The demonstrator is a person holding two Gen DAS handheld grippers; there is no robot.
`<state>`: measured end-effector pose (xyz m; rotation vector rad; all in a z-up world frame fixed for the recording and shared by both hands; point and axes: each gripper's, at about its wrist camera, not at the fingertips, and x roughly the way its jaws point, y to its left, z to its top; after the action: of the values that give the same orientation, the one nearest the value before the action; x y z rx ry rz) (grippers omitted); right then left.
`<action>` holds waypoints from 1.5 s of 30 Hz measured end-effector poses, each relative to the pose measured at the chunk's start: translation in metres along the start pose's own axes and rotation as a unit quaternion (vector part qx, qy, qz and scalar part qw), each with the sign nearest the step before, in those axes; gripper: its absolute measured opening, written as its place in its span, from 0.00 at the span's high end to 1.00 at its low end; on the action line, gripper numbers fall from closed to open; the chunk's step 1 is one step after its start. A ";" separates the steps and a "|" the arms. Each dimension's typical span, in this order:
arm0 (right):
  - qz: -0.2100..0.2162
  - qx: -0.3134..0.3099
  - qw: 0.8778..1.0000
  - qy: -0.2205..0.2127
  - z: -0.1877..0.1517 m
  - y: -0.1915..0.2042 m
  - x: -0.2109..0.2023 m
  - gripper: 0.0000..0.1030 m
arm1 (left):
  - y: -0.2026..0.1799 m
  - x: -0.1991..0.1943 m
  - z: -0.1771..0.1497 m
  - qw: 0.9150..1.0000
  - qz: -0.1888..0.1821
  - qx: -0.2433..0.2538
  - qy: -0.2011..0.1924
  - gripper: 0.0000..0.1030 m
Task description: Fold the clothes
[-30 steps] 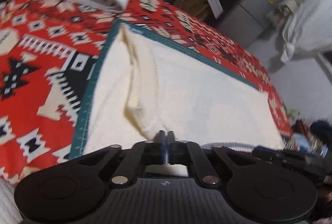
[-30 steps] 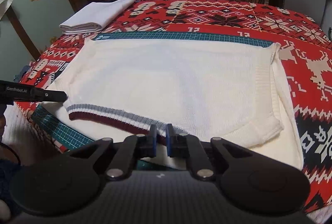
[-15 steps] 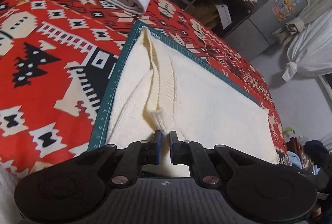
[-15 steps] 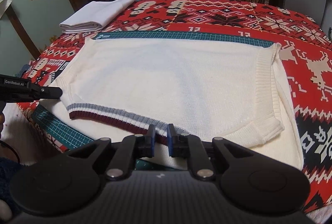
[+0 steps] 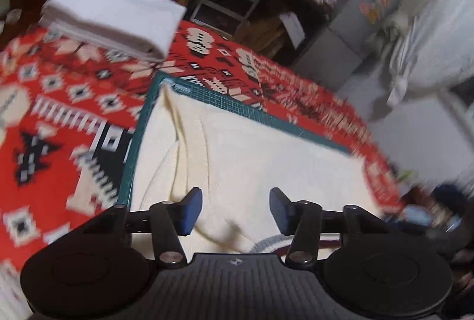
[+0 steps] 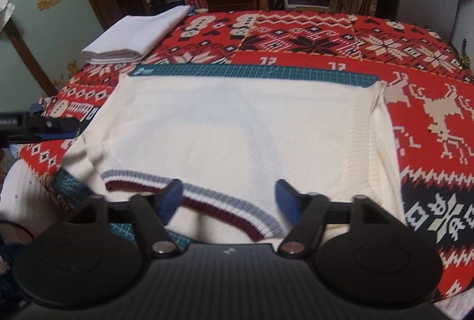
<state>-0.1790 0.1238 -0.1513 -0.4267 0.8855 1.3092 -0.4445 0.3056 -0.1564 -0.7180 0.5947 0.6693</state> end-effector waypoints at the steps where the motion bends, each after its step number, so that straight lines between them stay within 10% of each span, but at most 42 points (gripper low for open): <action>1: -0.005 0.002 1.000 0.003 0.003 -0.002 0.000 0.09 | -0.009 0.007 0.002 1.000 0.012 0.022 0.007 0.31; 14: -0.120 -0.061 0.986 0.098 0.001 0.003 0.041 0.00 | -0.072 0.069 -0.029 0.956 0.155 0.243 0.058 0.03; 25: -0.108 -0.038 0.983 0.145 0.010 -0.001 0.051 0.00 | -0.063 0.079 -0.012 0.962 0.146 0.183 0.141 0.00; 37: -0.117 -0.023 0.987 0.103 0.002 0.000 0.039 0.00 | -0.062 0.073 -0.015 0.969 0.158 0.161 0.102 0.00; 41: -0.116 -0.007 0.989 0.091 0.008 0.002 0.023 0.09 | -0.065 0.056 0.000 0.971 0.162 0.138 0.105 0.29; 45: -0.081 0.021 0.996 0.038 0.022 0.002 -0.016 0.24 | -0.047 0.015 0.027 0.991 0.094 0.052 0.078 0.42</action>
<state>-0.1744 0.1298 -0.1250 -0.5076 0.9197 1.1301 -0.3937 0.3046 -0.1316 -0.6249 0.8427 0.7558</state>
